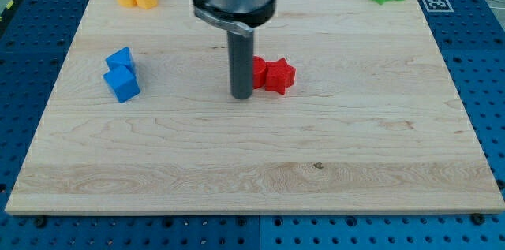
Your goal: Place the red blocks diagonal to yellow blocks
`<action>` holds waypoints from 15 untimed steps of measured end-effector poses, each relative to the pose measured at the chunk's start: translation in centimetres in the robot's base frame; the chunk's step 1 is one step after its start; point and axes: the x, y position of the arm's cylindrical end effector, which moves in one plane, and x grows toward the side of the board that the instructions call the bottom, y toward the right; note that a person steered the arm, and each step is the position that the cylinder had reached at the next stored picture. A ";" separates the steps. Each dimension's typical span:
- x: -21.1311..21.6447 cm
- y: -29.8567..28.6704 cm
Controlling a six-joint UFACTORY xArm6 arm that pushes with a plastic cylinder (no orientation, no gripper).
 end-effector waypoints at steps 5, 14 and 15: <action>-3.1 5.2; 1.3 11.7; 1.7 12.4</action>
